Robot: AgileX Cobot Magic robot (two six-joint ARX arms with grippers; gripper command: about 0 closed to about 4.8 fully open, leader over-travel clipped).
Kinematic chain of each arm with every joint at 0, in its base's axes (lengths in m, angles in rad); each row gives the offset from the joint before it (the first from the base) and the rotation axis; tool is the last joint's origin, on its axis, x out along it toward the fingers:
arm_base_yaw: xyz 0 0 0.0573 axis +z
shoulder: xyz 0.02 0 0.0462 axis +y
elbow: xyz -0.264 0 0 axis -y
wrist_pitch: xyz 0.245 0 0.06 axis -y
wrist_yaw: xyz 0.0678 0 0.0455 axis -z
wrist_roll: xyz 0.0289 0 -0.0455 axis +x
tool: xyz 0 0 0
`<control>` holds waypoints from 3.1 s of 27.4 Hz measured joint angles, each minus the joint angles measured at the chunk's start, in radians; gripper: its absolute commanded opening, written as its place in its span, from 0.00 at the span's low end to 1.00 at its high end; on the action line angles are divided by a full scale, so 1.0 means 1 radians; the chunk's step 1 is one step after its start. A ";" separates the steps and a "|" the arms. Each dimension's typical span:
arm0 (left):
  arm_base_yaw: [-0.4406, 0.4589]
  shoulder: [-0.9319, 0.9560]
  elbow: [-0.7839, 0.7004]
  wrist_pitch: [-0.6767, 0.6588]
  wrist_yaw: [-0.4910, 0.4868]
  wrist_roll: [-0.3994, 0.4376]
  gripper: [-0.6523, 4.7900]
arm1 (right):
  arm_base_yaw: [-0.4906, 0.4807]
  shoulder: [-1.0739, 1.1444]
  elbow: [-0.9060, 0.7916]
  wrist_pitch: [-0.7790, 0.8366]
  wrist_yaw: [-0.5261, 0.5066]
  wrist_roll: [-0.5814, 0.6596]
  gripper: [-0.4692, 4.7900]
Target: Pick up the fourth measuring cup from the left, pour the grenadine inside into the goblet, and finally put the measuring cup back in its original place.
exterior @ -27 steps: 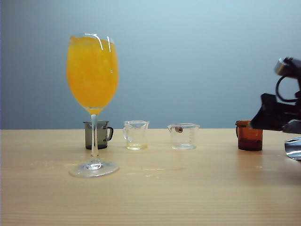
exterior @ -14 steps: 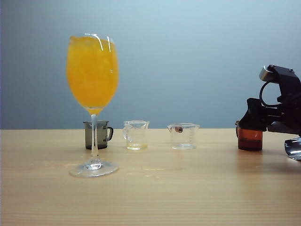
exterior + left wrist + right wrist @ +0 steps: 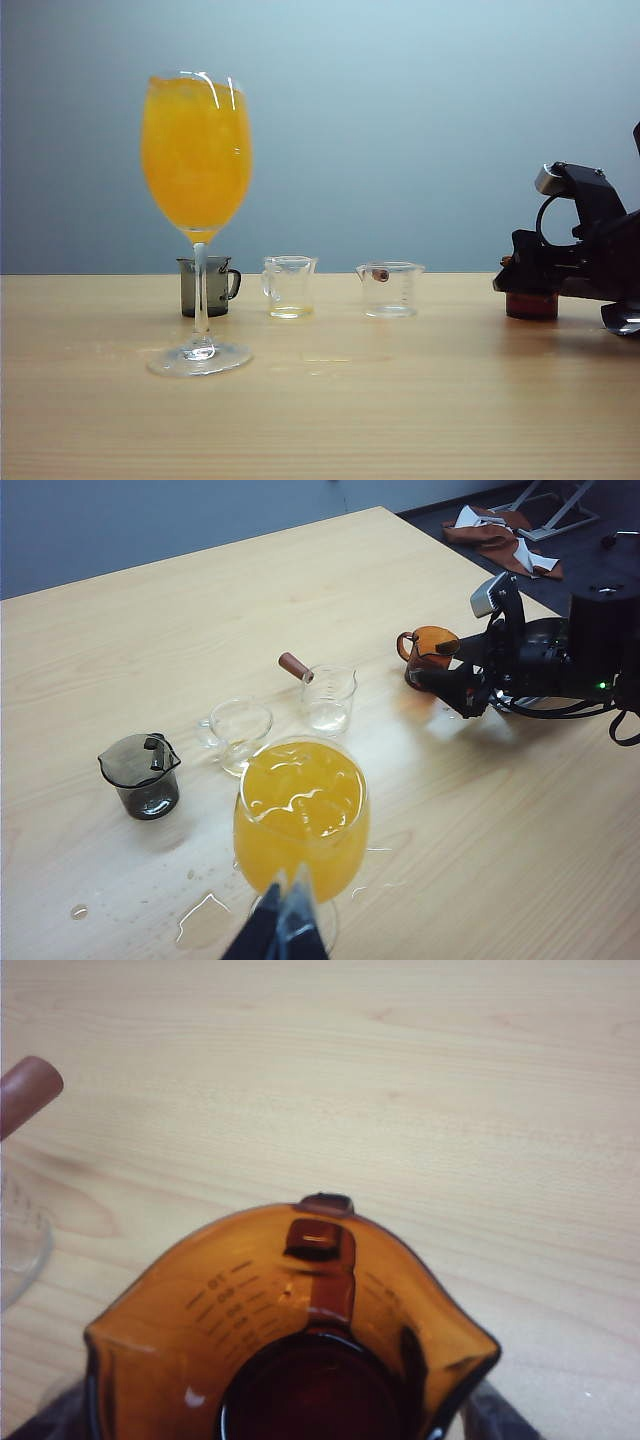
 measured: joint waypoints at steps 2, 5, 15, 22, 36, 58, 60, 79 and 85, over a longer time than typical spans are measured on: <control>0.000 0.000 0.000 0.000 0.000 0.000 0.11 | 0.000 0.005 0.004 0.005 0.000 0.000 1.00; 0.000 0.000 0.000 0.000 0.000 0.000 0.11 | 0.000 0.014 0.004 0.009 0.000 0.000 1.00; 0.000 0.000 0.000 0.000 0.001 -0.020 0.11 | 0.000 0.072 0.066 0.011 -0.022 -0.004 1.00; 0.000 0.000 0.000 0.000 0.000 -0.021 0.11 | 0.000 0.075 0.069 0.018 -0.022 -0.004 1.00; 0.000 0.000 0.000 0.000 0.000 -0.022 0.11 | 0.000 0.075 0.069 0.026 -0.022 -0.006 0.33; 0.000 0.000 0.000 -0.021 0.027 -0.010 0.11 | 0.000 -0.021 0.067 0.004 -0.026 0.001 0.23; 0.000 0.000 0.000 -0.032 0.040 0.001 0.11 | 0.002 -0.046 0.066 -0.016 -0.026 0.001 0.23; 0.000 0.000 0.000 -0.038 0.045 0.004 0.11 | 0.116 -0.386 0.065 -0.202 -0.021 0.001 0.20; 0.000 0.000 0.000 -0.038 0.045 0.004 0.11 | 0.183 -0.426 0.117 -0.305 -0.017 0.001 0.18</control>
